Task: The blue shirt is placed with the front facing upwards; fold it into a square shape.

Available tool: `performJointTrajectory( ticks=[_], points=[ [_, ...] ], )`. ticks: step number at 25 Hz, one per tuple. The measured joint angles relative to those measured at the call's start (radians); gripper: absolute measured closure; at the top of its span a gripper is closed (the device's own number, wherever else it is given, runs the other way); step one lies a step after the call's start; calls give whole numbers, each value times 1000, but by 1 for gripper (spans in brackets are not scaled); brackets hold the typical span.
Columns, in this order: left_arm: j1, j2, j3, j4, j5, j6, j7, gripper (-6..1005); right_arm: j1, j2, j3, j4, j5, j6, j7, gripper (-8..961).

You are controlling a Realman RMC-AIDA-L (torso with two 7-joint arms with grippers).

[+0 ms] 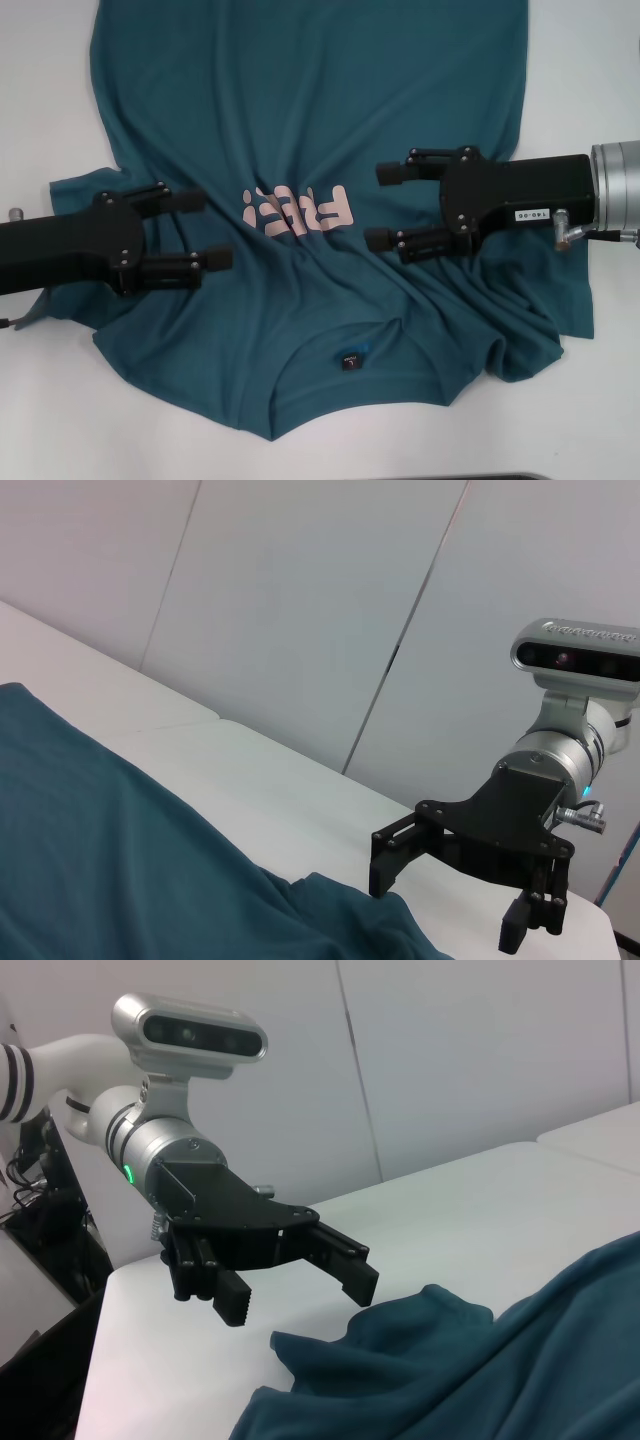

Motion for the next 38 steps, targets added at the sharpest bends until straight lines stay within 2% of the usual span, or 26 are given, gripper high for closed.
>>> performJointTrajectory(
  ticks=[21,24,26,32,35,38],
  points=[
    [2,2,-11,-4,-7,5,-33,69,0,0,3,6,1,-1,6,39],
    [-15,6,-67,0,-10,3,-188,70,6,1,25,3,6,2,103,39],
    [-26,16,-100,-1,-9,1,-345,71,22,-4,52,0,2,9,247,39],
    [-37,60,-159,8,-11,-24,-814,74,95,-54,79,55,-14,23,751,39],
    [-29,64,-206,36,-12,-41,-942,75,123,-74,86,104,-13,15,877,40],
    [-23,60,-267,68,-12,-49,-963,80,130,-84,97,117,-5,0,948,40]
  ],
)
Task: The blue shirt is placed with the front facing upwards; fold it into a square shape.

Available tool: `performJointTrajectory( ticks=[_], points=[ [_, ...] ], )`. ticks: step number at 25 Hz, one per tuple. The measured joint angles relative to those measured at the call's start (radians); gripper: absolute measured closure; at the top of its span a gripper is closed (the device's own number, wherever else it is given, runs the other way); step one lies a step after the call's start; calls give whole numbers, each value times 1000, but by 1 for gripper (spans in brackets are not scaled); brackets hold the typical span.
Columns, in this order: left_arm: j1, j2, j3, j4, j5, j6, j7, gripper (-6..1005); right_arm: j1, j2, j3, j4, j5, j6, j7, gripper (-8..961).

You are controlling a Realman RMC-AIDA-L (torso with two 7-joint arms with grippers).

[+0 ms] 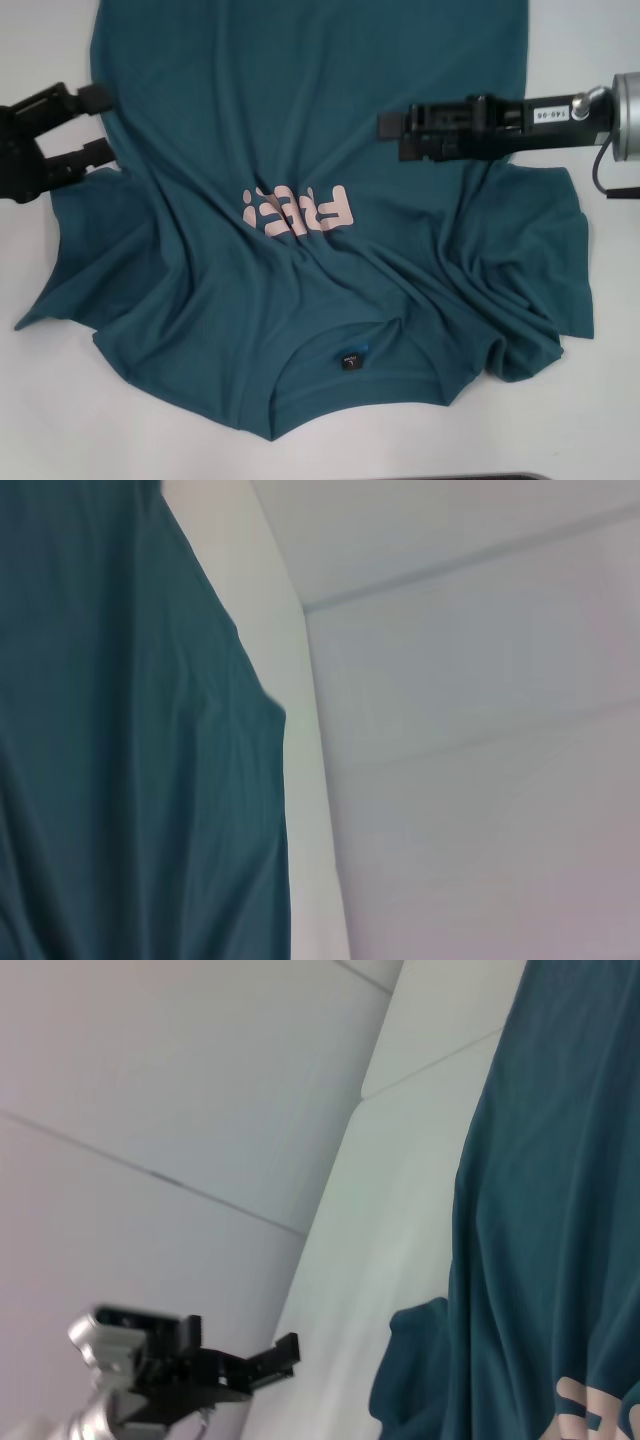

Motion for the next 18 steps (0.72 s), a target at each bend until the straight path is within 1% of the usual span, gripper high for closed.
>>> performJointTrajectory(
  ticks=[3,9,13,18],
  points=[
    [10,5,-30,31,5,-30,-10,85,0,-4,20,0,-1,5,40,40],
    [47,25,-30,37,33,-68,-42,92,-5,-13,29,0,-4,24,71,40],
    [72,33,-27,37,46,-93,-57,96,-1,-14,29,0,-5,24,72,40],
    [83,46,-28,38,90,-115,-55,96,-1,-15,33,8,-5,33,74,40]
  ],
)
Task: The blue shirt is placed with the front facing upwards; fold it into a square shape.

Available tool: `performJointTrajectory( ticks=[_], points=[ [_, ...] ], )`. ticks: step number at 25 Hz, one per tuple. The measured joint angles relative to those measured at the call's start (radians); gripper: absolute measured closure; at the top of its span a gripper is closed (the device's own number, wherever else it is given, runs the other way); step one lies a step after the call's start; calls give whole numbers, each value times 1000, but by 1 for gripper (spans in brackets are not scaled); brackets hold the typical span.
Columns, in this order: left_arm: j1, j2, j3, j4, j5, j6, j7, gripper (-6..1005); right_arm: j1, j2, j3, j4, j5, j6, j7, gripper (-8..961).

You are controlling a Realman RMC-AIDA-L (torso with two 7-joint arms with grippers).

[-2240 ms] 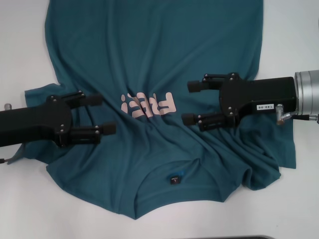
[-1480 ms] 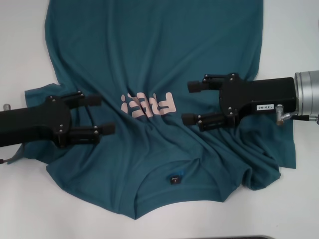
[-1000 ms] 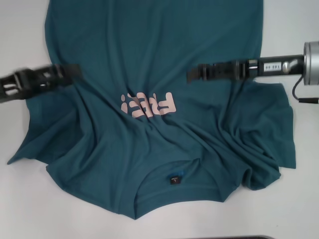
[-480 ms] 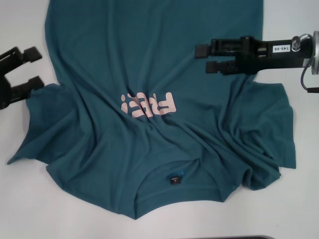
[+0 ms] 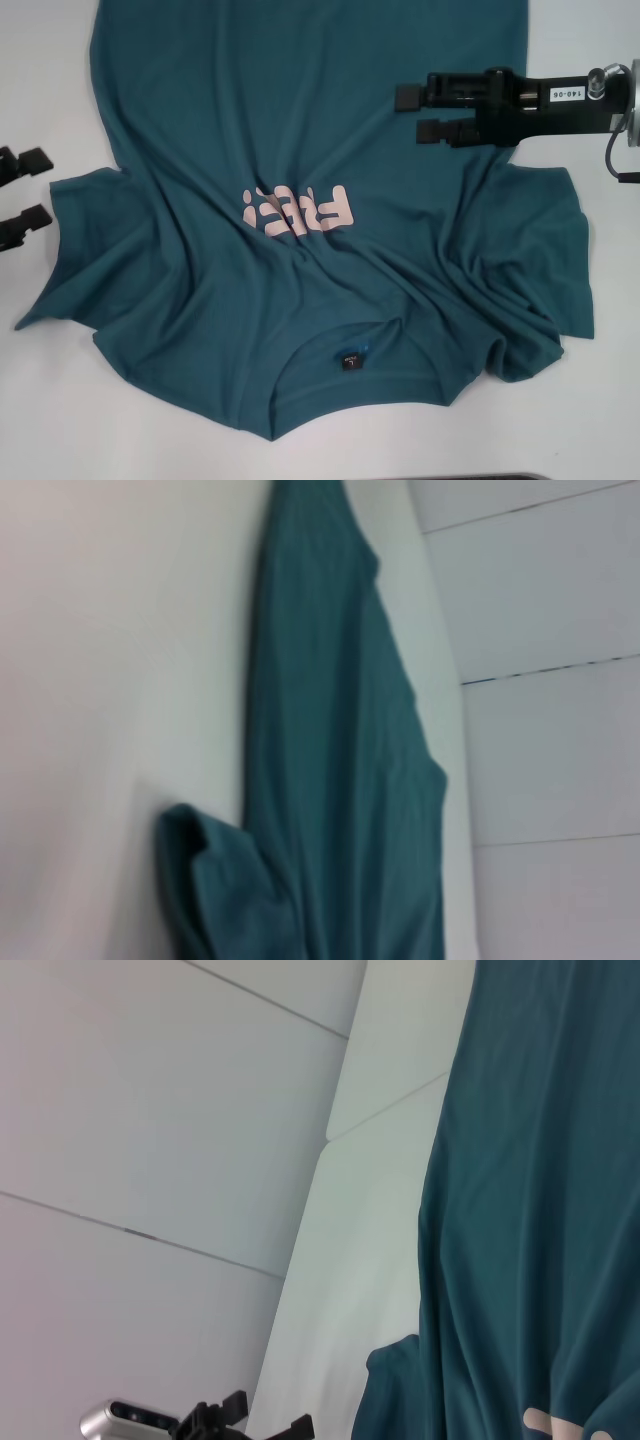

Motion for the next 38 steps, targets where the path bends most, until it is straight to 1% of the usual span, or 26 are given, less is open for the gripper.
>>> performJointTrajectory(
  ticks=[2,6,7,11,12,19,30,38],
  points=[
    [1,6,-4,2,13,-3,1,96,-3,-1,3,1,1,0,1,41],
    [3,10,-3,2,26,-16,2,96,-5,-2,5,1,-1,-2,1,41],
    [3,8,-1,3,29,-45,1,96,-6,-2,5,2,-1,-2,2,41],
    [1,0,5,7,34,-76,1,96,-9,-1,12,3,0,-4,2,41],
    [-5,-2,18,7,48,-84,7,96,-10,-1,13,3,0,-5,2,41],
    [-28,-6,48,1,72,-94,80,95,-11,-3,13,3,2,-4,2,41],
    [-32,-9,58,-19,85,-133,95,95,-11,-2,35,3,5,-7,3,42],
    [-59,-19,60,-13,159,-169,92,98,-11,-2,42,3,5,-12,3,42]
  ],
)
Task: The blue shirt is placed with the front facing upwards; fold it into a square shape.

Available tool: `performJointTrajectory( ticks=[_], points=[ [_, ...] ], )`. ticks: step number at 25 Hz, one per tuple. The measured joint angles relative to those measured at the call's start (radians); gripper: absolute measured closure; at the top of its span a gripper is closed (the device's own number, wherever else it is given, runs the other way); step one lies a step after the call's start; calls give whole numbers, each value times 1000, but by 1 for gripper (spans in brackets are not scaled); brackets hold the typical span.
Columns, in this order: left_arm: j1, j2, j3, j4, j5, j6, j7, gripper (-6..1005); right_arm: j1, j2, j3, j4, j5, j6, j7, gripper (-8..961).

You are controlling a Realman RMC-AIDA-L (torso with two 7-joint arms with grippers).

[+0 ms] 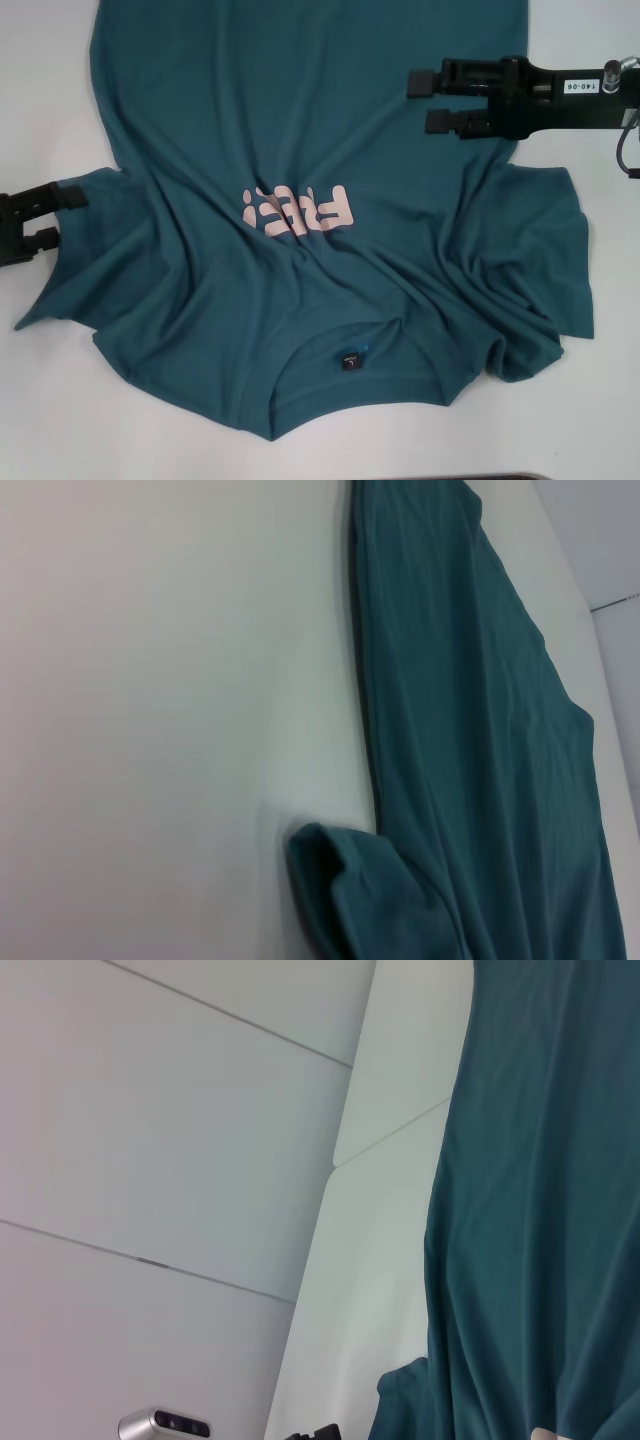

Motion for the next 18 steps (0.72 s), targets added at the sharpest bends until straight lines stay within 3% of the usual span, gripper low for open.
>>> performJointTrajectory(
  ticks=[13,18],
  points=[
    [-43,-19,18,-5,52,0,-32,182,-3,-1,16,1,0,-5,0,43],
    [-50,-23,111,-58,98,-15,-127,234,-9,-3,31,1,0,-9,0,43]
  ],
)
